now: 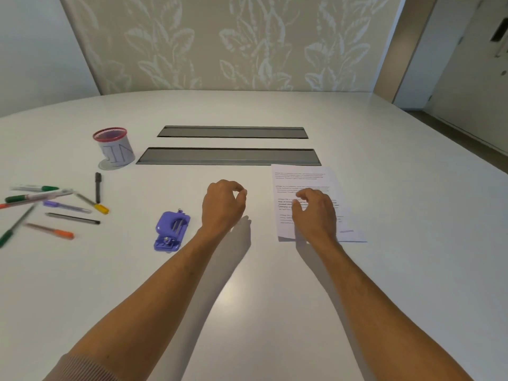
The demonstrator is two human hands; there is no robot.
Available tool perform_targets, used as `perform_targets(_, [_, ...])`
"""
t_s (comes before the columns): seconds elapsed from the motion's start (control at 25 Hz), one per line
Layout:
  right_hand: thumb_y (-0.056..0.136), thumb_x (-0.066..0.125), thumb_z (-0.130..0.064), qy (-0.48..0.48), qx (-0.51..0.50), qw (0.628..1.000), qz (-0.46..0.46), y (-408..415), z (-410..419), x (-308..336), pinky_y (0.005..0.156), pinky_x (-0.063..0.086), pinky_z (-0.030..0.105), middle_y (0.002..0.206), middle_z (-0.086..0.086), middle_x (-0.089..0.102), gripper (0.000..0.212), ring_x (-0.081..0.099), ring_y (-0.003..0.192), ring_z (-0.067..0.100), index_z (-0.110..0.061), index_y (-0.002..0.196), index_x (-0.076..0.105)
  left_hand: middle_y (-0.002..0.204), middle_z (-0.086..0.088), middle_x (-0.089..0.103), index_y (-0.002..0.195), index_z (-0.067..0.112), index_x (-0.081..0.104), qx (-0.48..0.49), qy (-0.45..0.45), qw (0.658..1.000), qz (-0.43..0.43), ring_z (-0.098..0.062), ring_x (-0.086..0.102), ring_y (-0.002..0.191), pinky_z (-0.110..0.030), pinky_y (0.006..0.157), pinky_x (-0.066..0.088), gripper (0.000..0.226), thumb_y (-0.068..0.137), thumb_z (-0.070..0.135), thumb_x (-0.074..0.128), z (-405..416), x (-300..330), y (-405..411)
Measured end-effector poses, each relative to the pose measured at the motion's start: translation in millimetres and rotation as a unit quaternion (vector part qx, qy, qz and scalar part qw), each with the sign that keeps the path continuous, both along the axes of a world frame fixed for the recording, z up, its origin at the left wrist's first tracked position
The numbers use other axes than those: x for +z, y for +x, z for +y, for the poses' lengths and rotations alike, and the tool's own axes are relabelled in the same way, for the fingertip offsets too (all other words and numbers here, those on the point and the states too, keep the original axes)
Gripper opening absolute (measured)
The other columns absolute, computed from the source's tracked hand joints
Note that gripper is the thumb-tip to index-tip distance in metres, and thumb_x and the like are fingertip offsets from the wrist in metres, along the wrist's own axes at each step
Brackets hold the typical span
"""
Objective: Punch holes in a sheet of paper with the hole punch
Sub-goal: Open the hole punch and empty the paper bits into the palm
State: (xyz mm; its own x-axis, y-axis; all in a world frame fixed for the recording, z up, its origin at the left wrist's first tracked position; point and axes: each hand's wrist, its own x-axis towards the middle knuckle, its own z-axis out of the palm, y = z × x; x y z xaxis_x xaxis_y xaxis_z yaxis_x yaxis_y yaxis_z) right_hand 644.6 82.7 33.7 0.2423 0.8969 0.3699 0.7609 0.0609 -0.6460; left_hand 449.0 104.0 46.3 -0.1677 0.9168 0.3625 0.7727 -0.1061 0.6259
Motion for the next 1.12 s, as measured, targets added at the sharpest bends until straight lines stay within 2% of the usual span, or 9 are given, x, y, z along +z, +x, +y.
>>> perform_targets(0.28, [0.091,0.058,-0.025,-0.037,0.093,0.995,-0.024,-87.0,-15.5,-10.9,0.094,0.043,0.033,0.125,0.003,0.064,0.029,0.052,0.119,0.021,-0.015,0.118,0.065,0.115,-0.004,0.070,0.103,0.017,0.072,0.094,0.009,0.996,0.007,-0.027,0.059,0.108,-0.040,0.090,0.049,0.026,0.092,0.033,0.056,-24.6,7.7,-87.7])
perform_targets(0.48, [0.093,0.056,-0.024,-0.092,0.133,0.986,-0.025,-120.8,-22.6,-23.2,0.101,0.041,0.033,0.132,0.004,0.060,0.034,0.053,0.123,0.021,-0.013,0.124,0.062,0.121,-0.006,0.064,0.120,0.018,0.059,0.109,-0.117,0.987,-0.015,-0.027,0.059,0.105,-0.038,0.080,0.050,0.034,0.089,0.034,0.062,-36.5,-6.6,-126.7])
perform_targets(0.56, [0.093,0.053,-0.022,-0.089,0.150,0.983,-0.057,-127.8,-26.2,-27.9,0.094,0.042,0.034,0.115,0.005,0.065,0.025,0.055,0.111,0.024,-0.008,0.107,0.067,0.119,-0.008,0.063,0.123,0.018,0.056,0.090,-0.163,0.980,-0.064,-0.027,0.059,0.097,-0.036,0.076,0.050,0.039,0.088,0.033,0.063,-38.0,-11.4,-130.8])
perform_targets(0.6, [0.092,0.051,-0.020,-0.082,0.154,0.982,-0.077,-129.4,-28.2,-30.3,0.089,0.043,0.036,0.103,0.008,0.065,0.021,0.055,0.103,0.027,-0.005,0.095,0.065,0.117,-0.009,0.063,0.123,0.017,0.056,0.083,-0.173,0.978,-0.086,-0.026,0.059,0.093,-0.033,0.071,0.049,0.039,0.087,0.031,0.064,-38.4,-13.2,-131.8])
perform_targets(0.64, [0.093,0.050,-0.019,-0.077,0.152,0.981,-0.092,-130.6,-30.0,-31.8,0.086,0.042,0.039,0.099,0.014,0.064,0.023,0.055,0.100,0.031,-0.001,0.090,0.063,0.115,-0.009,0.062,0.121,0.017,0.057,0.078,-0.177,0.975,-0.109,-0.025,0.059,0.089,-0.031,0.066,0.048,0.038,0.086,0.028,0.065,-38.6,-14.4,-133.2])
perform_targets(0.76, [0.094,0.047,-0.020,-0.075,0.144,0.980,-0.111,-131.2,-31.5,-33.7,0.090,0.042,0.041,0.107,0.018,0.064,0.027,0.055,0.107,0.034,0.003,0.095,0.061,0.108,-0.008,0.064,0.110,0.019,0.061,0.071,-0.181,0.959,-0.205,-0.024,0.063,0.082,-0.027,0.056,0.048,0.028,0.083,0.020,0.069,-37.0,-14.7,-140.3])
perform_targets(0.96, [0.095,0.047,-0.021,-0.069,0.143,0.981,-0.112,-131.8,-32.5,-34.6,0.092,0.042,0.039,0.107,0.017,0.065,0.027,0.055,0.107,0.032,0.001,0.096,0.062,0.100,-0.008,0.069,0.101,0.019,0.065,0.064,-0.195,0.931,-0.301,-0.022,0.068,0.079,-0.031,0.063,0.057,0.021,0.083,0.016,0.074,-30.4,-11.5,-151.7])
perform_targets(1.12, [0.092,0.046,-0.020,-0.048,0.142,0.983,-0.111,-131.7,-35.1,-32.4,0.086,0.044,0.040,0.084,0.010,0.058,0.020,0.055,0.093,0.027,-0.014,0.073,0.046,0.104,-0.009,0.067,0.104,0.019,0.065,0.086,-0.169,0.935,-0.299,-0.026,0.068,0.087,-0.037,0.071,0.060,0.023,0.083,0.017,0.074,-22.3,-7.9,-164.1])
